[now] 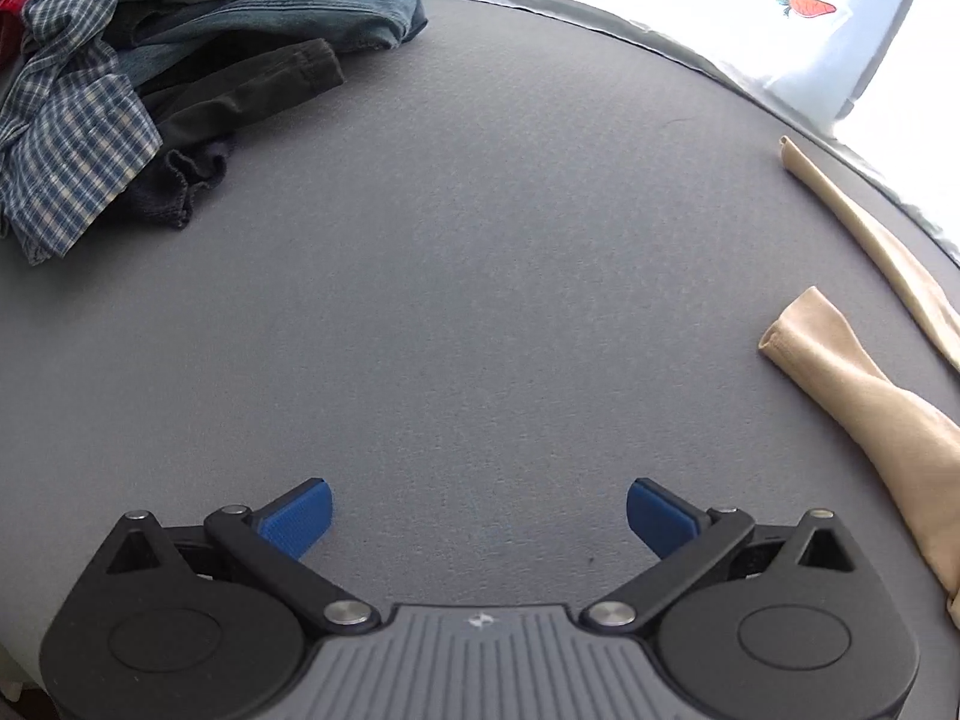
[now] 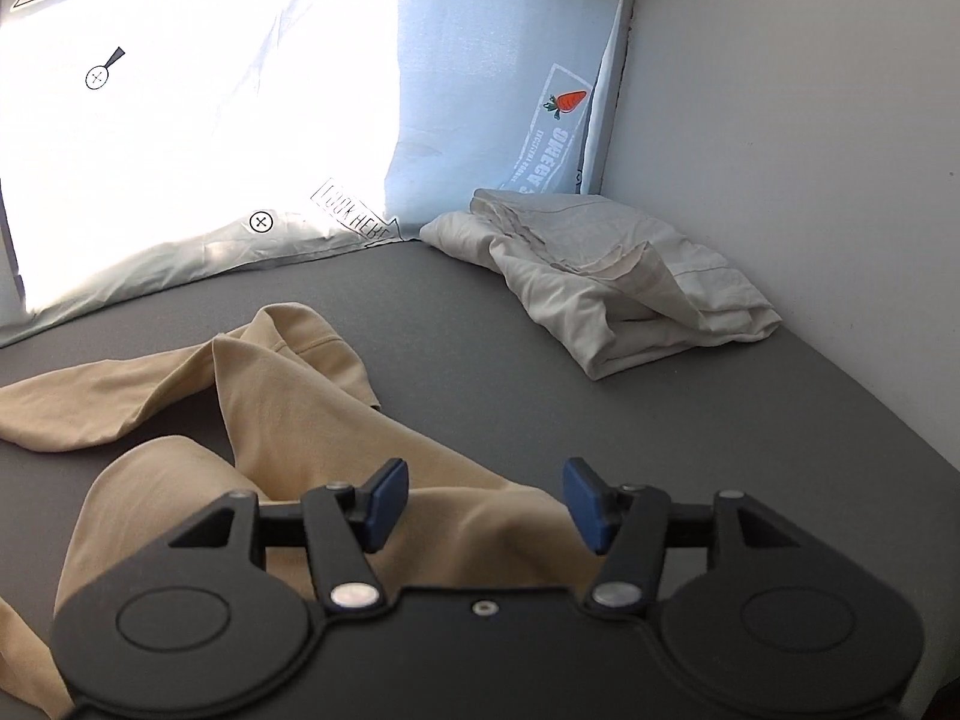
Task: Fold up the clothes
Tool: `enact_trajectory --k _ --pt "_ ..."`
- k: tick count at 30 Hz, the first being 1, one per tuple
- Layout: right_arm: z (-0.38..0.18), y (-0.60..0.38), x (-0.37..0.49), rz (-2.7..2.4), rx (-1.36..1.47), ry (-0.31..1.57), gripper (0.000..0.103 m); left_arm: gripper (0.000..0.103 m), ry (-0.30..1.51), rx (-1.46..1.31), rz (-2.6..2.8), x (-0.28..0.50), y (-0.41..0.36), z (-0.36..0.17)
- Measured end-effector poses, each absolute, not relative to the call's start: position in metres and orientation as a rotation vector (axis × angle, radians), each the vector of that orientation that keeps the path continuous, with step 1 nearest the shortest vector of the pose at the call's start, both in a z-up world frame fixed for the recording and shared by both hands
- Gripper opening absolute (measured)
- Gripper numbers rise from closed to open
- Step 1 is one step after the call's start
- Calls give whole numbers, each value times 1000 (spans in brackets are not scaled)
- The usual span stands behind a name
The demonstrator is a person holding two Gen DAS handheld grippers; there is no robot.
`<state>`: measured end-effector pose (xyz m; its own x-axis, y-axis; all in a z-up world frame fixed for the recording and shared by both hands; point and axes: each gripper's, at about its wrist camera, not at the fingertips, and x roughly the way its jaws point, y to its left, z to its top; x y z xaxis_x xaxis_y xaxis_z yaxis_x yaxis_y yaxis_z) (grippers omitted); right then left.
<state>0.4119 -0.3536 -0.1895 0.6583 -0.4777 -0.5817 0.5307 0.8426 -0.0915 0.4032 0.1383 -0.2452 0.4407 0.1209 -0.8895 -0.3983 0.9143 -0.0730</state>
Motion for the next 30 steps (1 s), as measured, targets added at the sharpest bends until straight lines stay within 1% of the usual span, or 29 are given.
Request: enact_trajectory --k 2,6,8,9,15,16,17,18,19,20,23,26,30 --pt "-189 -350 423 -529 91 633 65 103 1067 -265 273 419 124 -244" --pt "-197 -342 454 -440 68 676 69 103 1075 -231 201 454 100 -245" --pt "-205 -334 472 -380 50 699 75 103 1067 -207 173 468 88 -244" --pt "-208 -330 481 -348 41 711 76 103 1066 -191 162 476 82 -245" --pt "-235 -306 536 -304 -100 774 78 103 1082 -173 144 504 66 -254" --pt "-239 -306 543 -304 -101 796 72 103 1088 -176 145 505 67 -255" --pt "-241 -307 550 -304 -86 821 54 103 1094 -178 146 506 67 -257" --pt "-242 -309 553 -302 -52 835 43 103 1100 -181 147 507 68 -259" --pt "-243 -310 556 -299 -13 846 28 103 1100 -179 148 506 69 -259" --pt "-244 -308 557 -298 9 846 22 103 1099 -176 149 505 71 -259" --pt "-240 -289 552 -229 1 807 16 103 1102 -186 175 500 79 -259" --pt "-229 -251 544 -52 41 778 15 103 1101 -234 198 493 95 -256" --pt "-225 -173 532 206 22 795 15 103 1076 -301 246 477 116 -247"
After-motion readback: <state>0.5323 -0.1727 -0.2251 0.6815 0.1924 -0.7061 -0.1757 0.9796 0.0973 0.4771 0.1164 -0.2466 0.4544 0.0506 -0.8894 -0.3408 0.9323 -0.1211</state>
